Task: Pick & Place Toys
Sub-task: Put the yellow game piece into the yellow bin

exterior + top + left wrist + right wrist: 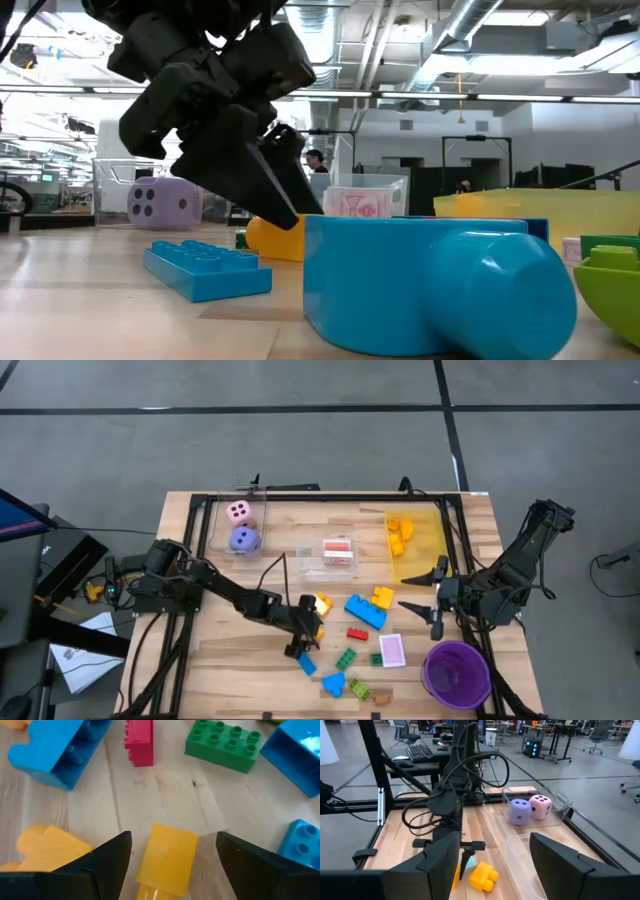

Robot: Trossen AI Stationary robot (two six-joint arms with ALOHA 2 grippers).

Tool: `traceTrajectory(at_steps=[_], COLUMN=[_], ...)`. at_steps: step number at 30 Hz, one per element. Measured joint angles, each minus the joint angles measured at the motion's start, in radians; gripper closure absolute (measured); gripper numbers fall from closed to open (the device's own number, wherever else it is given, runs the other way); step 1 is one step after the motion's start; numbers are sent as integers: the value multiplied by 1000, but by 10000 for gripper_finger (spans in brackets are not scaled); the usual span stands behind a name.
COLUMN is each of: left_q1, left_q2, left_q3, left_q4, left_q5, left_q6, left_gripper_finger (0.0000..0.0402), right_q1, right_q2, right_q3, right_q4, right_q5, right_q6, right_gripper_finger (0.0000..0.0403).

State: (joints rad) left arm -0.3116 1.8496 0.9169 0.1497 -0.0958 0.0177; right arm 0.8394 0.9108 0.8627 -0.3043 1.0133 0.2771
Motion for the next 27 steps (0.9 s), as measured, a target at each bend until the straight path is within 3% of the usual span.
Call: traceTrajectory(at_steps=[8, 19, 27], left_q1=[6, 10, 10], left_q2=[-1, -2, -2], left_q3=[-48, -132, -140], left_q4=[-14, 134, 148], left_q5=[0, 0, 0], left_q6=[-21, -27, -49], left_gripper_finger=[117, 121, 196], right_q1=[0, 0, 0], right_q2=[0, 0, 0], right_q3=[0, 0, 0], right_q4=[0, 0, -1], right_q5=[-21, -21, -21], right_q6=[3, 3, 3], right_gripper_finger=[168, 168, 168])
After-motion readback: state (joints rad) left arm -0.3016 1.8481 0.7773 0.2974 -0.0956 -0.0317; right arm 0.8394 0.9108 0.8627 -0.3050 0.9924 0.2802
